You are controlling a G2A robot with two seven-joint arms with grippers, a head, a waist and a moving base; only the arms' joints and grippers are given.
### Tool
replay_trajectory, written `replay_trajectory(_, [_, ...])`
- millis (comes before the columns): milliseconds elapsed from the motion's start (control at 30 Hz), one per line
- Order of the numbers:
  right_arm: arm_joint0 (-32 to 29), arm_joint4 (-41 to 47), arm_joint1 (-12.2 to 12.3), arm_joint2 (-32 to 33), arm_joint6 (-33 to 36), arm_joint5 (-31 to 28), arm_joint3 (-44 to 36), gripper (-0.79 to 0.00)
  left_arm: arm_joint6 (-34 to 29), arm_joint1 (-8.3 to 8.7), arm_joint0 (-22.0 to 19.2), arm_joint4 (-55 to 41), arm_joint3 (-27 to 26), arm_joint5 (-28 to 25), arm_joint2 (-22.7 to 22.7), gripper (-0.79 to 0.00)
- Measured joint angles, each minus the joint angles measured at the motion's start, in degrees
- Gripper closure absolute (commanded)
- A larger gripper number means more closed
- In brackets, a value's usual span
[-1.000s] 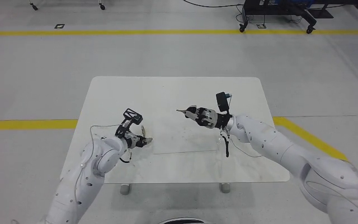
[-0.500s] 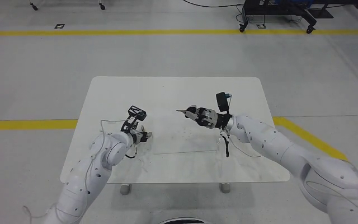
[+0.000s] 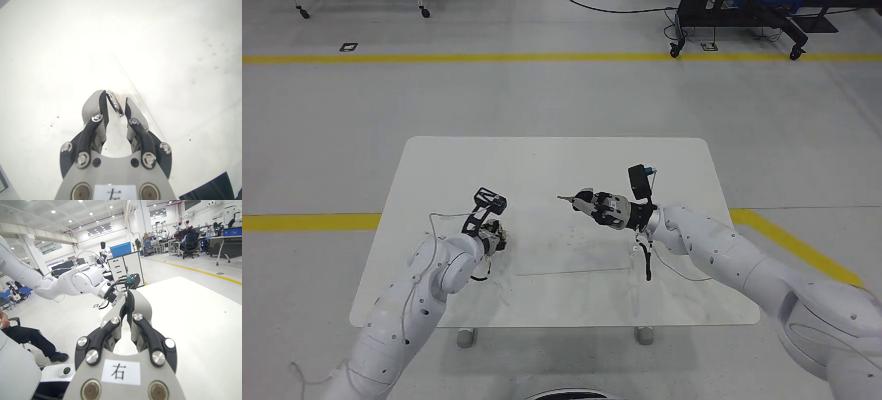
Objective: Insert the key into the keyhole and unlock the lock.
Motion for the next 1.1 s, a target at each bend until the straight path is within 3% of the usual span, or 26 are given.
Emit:
replay_trajectory(267, [0.0,0.0,0.0,0.0,0.0,0.0,0.0,0.0,-0.08,0.16,1.39,2.9,-1.94,0.25,-0.68,0.0])
replay_trajectory(400, [0.0,0.0,0.0,0.0,0.0,0.0,0.0,0.0,3.72,0.14,2.32,-0.6,-1.95,-0.56,-2.7,0.0])
replay_trajectory(467, [0.0,0.0,0.0,0.0,0.0,0.0,0.0,0.0,6.27,0.11,2.78,-5.93,-1.13,-2.75,-4.74,0.0])
replay_trajectory(600, [0.0,0.0,0.0,0.0,0.0,0.0,0.0,0.0,8.69,0.11,2.03,-28.5,5.57,-12.59,-11.6,0.0])
replay_trajectory(700, [0.0,0.0,0.0,0.0,0.0,0.0,0.0,0.0,2.3,-0.17,-1.19,-48.52,12.34,-17.96,-13.46,0.0])
replay_trajectory(800, [0.0,0.0,0.0,0.0,0.0,0.0,0.0,0.0,-4.77,-0.69,-5.7,-62.27,17.81,-17.22,-11.92,0.0])
replay_trajectory(933, [0.0,0.0,0.0,0.0,0.0,0.0,0.0,0.0,-9.66,-1.59,-9.54,-73.43,21.59,-15.27,-9.11,0.0])
replay_trajectory(1100, [0.0,0.0,0.0,0.0,0.0,0.0,0.0,0.0,-10.01,-1.56,-9.39,-73.06,21.48,-15.61,-9.2,0.0])
